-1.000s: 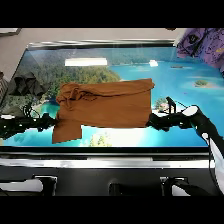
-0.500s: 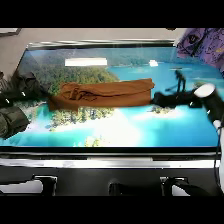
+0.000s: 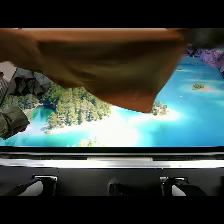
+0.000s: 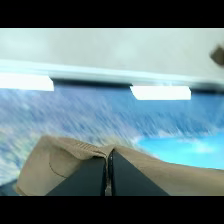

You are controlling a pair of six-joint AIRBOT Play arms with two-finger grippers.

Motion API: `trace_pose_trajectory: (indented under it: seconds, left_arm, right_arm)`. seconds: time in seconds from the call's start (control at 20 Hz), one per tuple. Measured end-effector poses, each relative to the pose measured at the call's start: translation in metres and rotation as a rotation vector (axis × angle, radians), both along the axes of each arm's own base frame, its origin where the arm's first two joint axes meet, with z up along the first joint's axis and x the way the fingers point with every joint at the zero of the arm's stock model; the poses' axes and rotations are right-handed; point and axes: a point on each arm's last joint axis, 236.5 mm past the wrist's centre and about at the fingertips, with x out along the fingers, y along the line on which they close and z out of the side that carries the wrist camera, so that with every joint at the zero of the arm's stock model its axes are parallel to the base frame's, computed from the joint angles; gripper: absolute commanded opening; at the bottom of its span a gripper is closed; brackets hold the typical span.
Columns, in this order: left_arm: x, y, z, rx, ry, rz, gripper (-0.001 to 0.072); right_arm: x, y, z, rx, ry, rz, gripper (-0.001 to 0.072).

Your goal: Fold the clothes and pants, and hang the long-sleeved shirts on hangers.

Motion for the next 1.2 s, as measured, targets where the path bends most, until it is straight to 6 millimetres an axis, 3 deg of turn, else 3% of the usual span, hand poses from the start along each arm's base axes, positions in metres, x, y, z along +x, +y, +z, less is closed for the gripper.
trace_pose_trajectory:
  seconds: [0.15,0.3,0.4,0.5,0.65,0.85,1.1,1.2]
  left_arm:
    - [-0.076,0.002,0.047,0.048,-0.128,0.111,0.0017]
    - [-0.132,0.004,0.073,0.069,-0.221,0.196,0.0018]
    - [-0.145,0.006,0.077,0.074,-0.239,0.222,0.0018]
    - [-0.141,0.010,0.070,0.066,-0.217,0.232,0.0018]
    - [-0.102,0.014,0.030,0.038,-0.080,0.198,0.0018]
    - [-0.014,0.014,-0.069,0.008,0.206,0.088,0.0018]
    - [0.109,0.004,-0.226,-0.011,0.486,-0.013,0.0018]
    - [0.154,-0.002,-0.282,-0.020,0.528,-0.022,0.0018]
  right_arm:
    - [-0.064,-0.004,0.053,0.001,-0.129,-0.056,0.0025]
    - [-0.109,-0.018,0.079,0.011,-0.198,-0.149,0.0025]
    - [-0.119,-0.028,0.085,0.017,-0.212,-0.205,0.0025]
    - [-0.111,-0.035,0.078,0.017,-0.181,-0.236,0.0025]
    - [-0.069,-0.044,0.039,0.006,-0.025,-0.259,0.0025]
    - [0.017,-0.054,-0.055,-0.015,0.286,-0.266,0.0025]
    - [0.120,-0.068,-0.218,-0.053,0.652,-0.271,0.0026]
    - [0.150,-0.072,-0.280,-0.054,0.749,-0.281,0.0026]
